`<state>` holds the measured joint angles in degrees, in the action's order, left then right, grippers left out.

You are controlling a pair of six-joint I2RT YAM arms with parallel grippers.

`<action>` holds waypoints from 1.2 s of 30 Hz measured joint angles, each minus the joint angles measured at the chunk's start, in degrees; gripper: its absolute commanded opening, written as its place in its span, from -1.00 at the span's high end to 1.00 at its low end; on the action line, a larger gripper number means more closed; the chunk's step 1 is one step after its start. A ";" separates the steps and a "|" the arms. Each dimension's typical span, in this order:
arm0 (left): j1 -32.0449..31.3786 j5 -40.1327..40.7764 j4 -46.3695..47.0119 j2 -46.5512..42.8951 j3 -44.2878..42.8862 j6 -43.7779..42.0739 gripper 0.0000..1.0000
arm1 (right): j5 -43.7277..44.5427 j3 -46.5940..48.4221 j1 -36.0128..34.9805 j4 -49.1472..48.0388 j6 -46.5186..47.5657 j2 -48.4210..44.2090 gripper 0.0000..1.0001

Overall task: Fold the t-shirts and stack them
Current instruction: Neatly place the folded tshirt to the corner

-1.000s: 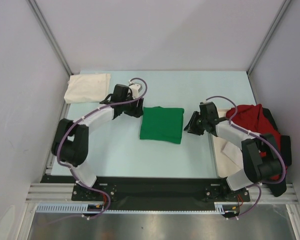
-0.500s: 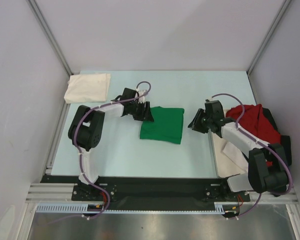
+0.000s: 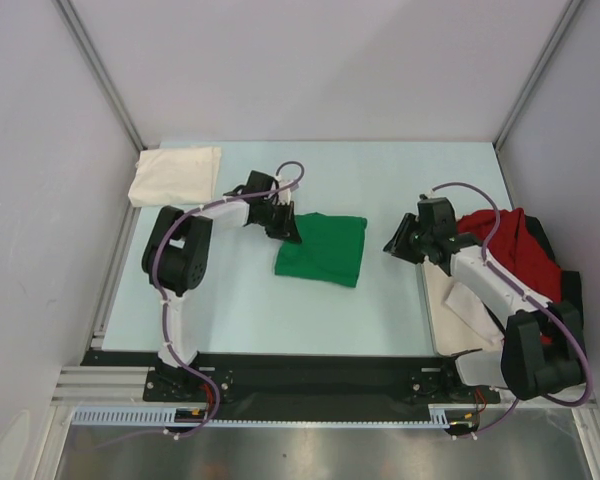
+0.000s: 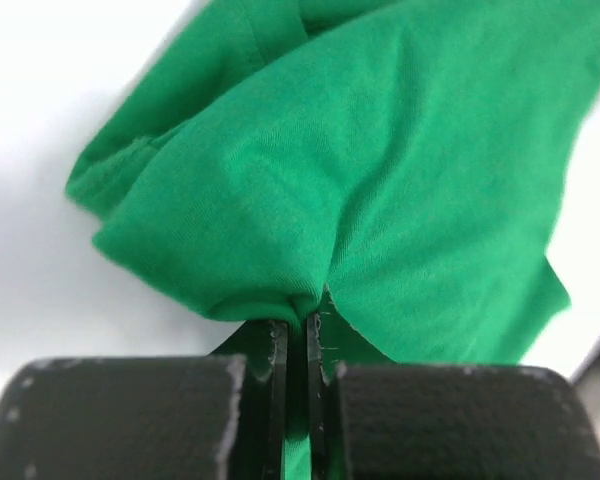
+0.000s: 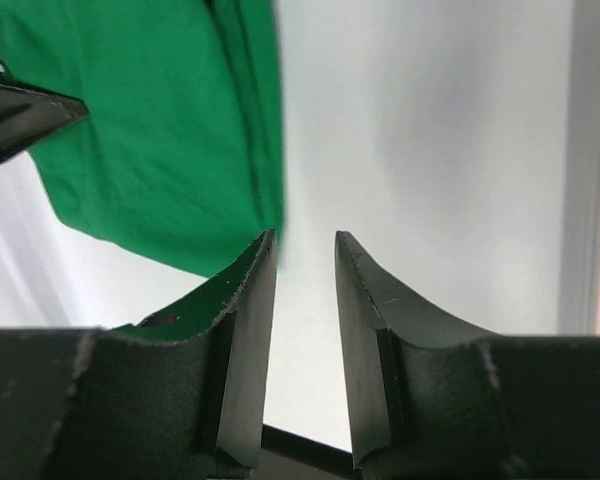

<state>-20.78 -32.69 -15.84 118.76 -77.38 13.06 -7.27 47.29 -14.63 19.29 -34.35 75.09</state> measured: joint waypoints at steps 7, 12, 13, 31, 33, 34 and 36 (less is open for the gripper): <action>4.28 18.23 -14.47 1.75 -15.21 -17.94 0.99 | 1.31 0.94 1.95 1.36 2.08 -1.75 0.31; 7.21 34.36 -18.23 7.30 -29.46 -27.34 0.99 | 2.34 1.20 3.65 2.60 3.41 -3.02 0.31; 7.65 37.75 -18.56 8.41 -31.74 -28.92 0.99 | 2.45 1.20 3.82 2.91 3.61 -3.19 0.31; 13.22 64.08 -11.67 12.35 -40.17 -45.88 0.99 | 5.55 1.20 5.01 6.51 5.99 -6.25 0.31; 14.45 64.00 -11.26 11.56 -40.17 -46.12 1.00 | 5.55 1.20 5.01 6.58 5.97 -6.25 0.30; 15.06 63.87 -10.88 11.15 -40.17 -46.07 0.99 | 5.55 1.20 5.01 6.60 5.97 -6.25 0.31; 16.35 63.12 -9.79 10.54 -40.17 -45.70 0.99 | 5.55 1.20 5.01 6.60 5.97 -6.25 0.31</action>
<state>-4.43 30.44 -25.63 129.29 -117.56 -32.64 -1.72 48.49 -9.63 25.89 -28.38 68.84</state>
